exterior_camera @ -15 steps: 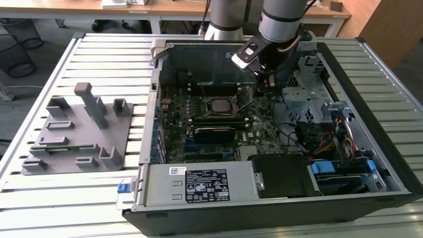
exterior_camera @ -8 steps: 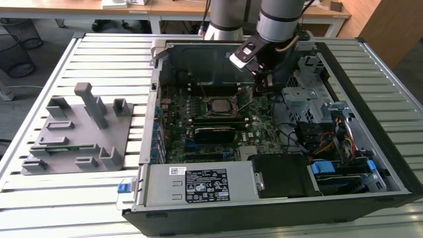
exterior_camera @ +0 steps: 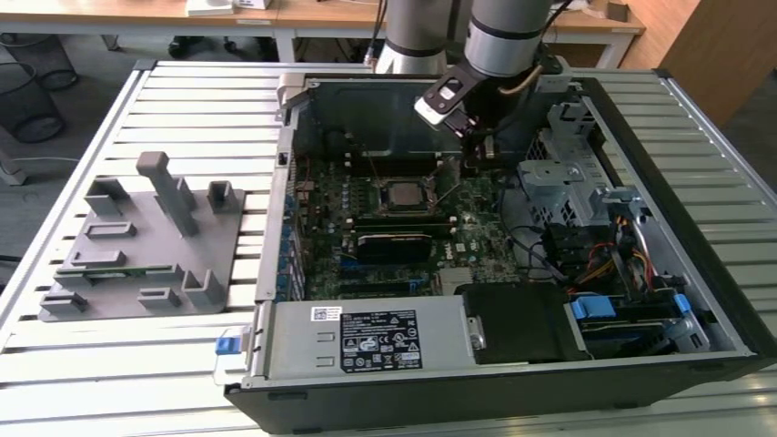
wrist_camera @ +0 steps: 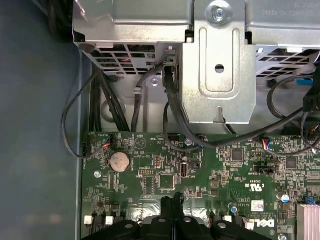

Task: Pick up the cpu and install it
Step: 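Close the cpu cover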

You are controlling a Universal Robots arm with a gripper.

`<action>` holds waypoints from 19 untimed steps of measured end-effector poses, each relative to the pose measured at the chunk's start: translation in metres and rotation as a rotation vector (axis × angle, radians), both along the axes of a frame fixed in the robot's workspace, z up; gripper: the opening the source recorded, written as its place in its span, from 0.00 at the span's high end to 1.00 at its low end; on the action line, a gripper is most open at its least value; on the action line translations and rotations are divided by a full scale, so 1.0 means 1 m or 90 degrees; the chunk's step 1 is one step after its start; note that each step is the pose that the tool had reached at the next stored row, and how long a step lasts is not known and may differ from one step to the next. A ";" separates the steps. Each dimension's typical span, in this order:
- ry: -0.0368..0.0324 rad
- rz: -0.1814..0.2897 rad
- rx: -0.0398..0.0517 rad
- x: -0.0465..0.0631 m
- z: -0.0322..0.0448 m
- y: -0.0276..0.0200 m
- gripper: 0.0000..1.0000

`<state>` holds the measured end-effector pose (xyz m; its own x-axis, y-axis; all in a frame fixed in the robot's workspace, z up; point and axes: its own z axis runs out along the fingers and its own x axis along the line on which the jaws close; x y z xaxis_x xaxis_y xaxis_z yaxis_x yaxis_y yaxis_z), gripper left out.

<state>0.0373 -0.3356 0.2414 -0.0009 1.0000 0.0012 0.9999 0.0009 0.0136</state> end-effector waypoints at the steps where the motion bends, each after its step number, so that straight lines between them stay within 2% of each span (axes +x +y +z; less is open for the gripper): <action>1: 0.0009 0.000 0.0001 -0.001 0.0004 0.0001 0.89; 6: 0.0051 0.000 0.0004 -0.003 0.0015 0.0007 0.89; 19: 0.0054 0.000 0.0017 -0.017 0.0014 0.0012 0.89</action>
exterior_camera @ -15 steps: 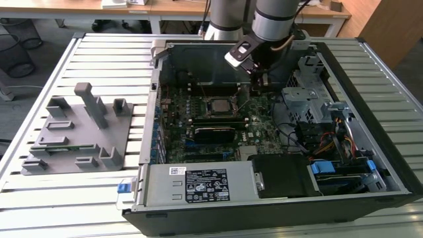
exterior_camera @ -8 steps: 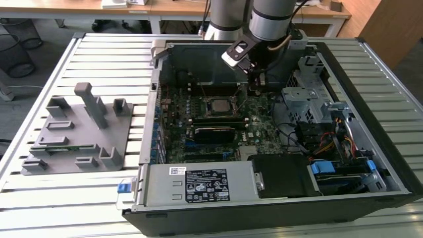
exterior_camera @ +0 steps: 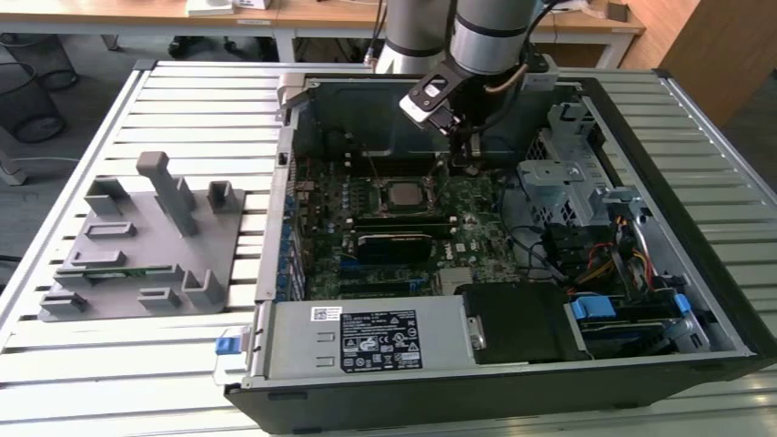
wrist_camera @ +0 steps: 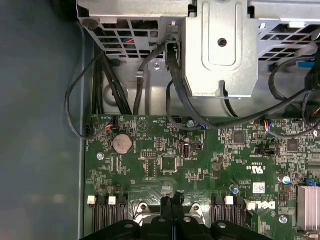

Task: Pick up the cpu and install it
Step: 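Close the cpu cover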

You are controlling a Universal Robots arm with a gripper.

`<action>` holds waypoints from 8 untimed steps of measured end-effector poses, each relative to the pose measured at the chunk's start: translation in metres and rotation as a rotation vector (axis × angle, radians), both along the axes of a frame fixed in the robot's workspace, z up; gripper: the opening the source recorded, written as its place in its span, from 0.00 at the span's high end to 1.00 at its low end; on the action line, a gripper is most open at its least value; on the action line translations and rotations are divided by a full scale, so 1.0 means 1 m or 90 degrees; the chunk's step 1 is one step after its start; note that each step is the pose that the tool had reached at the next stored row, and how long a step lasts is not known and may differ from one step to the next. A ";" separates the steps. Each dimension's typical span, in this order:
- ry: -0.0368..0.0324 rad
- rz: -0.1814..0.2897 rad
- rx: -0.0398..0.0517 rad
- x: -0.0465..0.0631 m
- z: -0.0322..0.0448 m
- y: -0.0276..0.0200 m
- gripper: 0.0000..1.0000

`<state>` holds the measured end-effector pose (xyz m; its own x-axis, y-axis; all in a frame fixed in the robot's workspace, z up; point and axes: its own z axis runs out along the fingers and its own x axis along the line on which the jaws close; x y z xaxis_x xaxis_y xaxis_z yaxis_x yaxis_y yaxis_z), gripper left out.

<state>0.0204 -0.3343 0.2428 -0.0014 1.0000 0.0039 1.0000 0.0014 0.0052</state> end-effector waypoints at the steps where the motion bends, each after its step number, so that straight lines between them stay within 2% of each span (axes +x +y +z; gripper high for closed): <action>1: 0.0000 0.000 0.0000 -0.001 0.0000 0.0000 0.89; 8: 0.0000 0.000 0.0000 -0.003 0.0000 0.0000 0.89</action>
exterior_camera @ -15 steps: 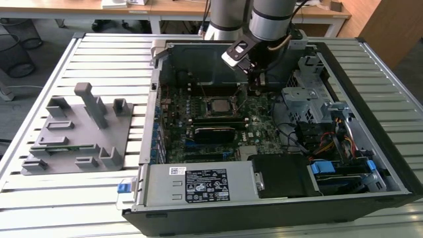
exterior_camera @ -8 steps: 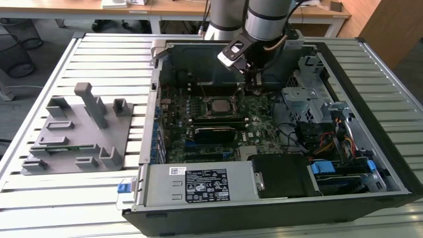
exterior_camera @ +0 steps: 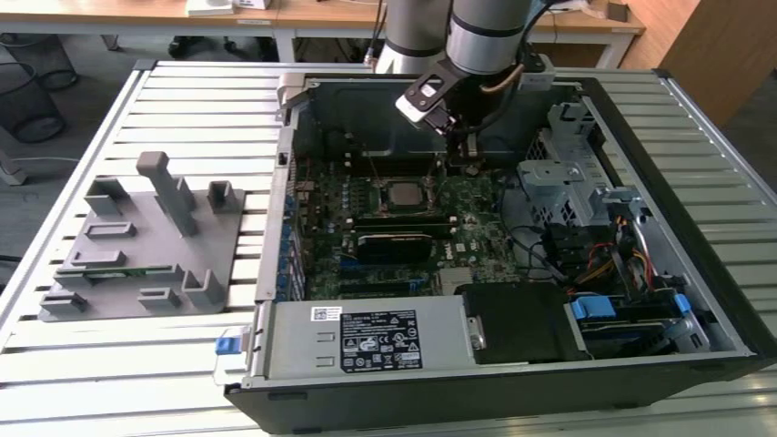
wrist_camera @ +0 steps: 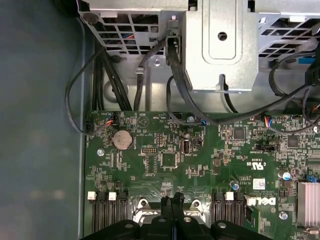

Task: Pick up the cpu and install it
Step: 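Close the cpu cover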

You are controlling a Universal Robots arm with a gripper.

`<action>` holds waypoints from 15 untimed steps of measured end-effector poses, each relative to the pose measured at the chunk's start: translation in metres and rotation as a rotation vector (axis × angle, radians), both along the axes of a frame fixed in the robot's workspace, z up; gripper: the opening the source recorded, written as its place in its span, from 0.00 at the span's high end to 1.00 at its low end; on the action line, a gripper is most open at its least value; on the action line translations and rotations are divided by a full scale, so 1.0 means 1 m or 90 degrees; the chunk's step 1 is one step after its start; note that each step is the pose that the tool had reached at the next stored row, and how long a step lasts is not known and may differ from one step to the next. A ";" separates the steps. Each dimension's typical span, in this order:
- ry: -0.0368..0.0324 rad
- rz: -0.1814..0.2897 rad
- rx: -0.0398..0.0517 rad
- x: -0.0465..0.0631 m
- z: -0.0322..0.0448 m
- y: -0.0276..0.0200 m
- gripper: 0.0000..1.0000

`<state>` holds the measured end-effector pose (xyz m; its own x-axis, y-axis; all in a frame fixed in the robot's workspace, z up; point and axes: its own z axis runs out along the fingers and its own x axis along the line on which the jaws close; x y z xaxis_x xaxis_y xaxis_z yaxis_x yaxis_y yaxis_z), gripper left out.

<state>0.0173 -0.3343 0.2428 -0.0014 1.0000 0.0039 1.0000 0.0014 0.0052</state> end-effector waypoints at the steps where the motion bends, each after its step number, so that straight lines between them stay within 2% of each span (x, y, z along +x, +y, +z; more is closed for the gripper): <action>1: 0.0000 0.000 0.0000 0.000 0.0000 0.0000 0.89; 15: 0.0000 0.000 -0.0001 -0.018 0.0000 0.0000 0.89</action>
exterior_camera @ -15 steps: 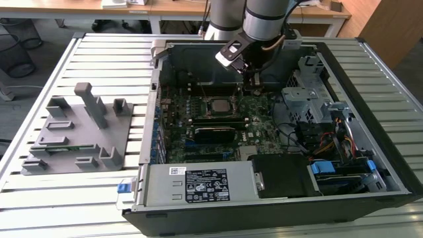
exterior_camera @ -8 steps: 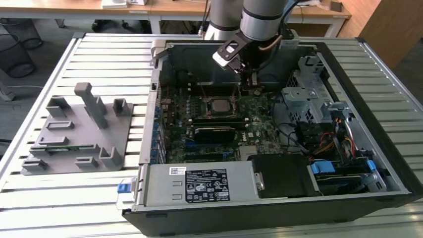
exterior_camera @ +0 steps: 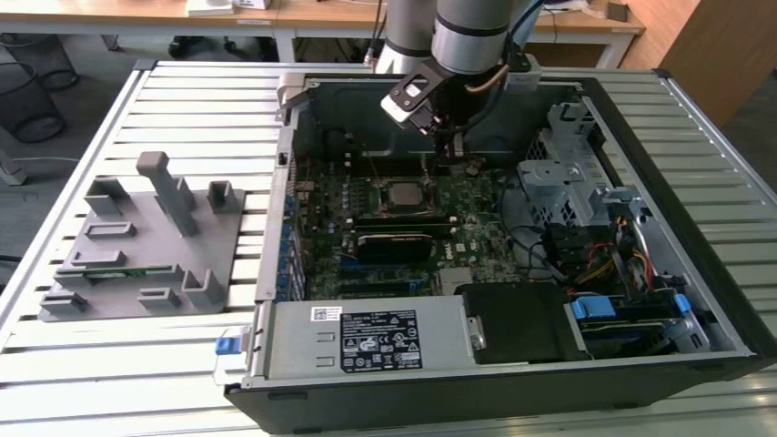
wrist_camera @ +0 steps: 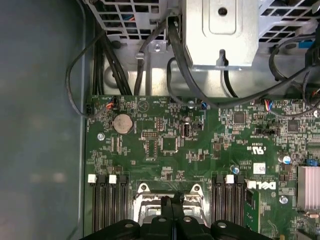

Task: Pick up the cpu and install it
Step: 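Close the cpu cover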

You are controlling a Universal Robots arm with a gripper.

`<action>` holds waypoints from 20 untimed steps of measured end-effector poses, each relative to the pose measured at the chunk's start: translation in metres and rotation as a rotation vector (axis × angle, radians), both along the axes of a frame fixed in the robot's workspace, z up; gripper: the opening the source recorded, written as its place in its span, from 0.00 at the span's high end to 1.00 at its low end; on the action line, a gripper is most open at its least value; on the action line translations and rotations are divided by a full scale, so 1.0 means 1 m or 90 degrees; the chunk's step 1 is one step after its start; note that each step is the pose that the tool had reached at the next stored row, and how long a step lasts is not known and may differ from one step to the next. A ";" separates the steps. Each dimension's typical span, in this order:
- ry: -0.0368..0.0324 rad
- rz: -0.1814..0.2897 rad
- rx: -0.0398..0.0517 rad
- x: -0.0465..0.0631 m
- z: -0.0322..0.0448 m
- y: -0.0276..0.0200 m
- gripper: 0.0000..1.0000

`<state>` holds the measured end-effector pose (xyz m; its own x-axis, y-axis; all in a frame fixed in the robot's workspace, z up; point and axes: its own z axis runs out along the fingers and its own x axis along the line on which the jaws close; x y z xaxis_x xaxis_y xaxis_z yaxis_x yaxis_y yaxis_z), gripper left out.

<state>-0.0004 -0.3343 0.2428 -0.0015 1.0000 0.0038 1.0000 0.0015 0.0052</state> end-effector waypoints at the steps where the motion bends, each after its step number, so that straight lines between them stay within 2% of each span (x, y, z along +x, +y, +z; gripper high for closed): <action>1: 0.0000 0.000 0.0000 -0.001 0.0000 0.0000 0.89; 6: 0.0000 0.000 0.0001 -0.007 -0.0003 0.0000 0.89; 14: 0.0000 0.002 0.0001 -0.024 -0.0039 0.0000 0.89; 17: 0.0000 0.004 0.0001 -0.026 -0.0060 -0.0004 0.89; 20: 0.0000 0.005 0.0000 -0.028 -0.0073 -0.0028 0.89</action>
<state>-0.0279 -0.3371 0.2355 -0.0097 0.9999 0.0038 0.9999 0.0097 0.0051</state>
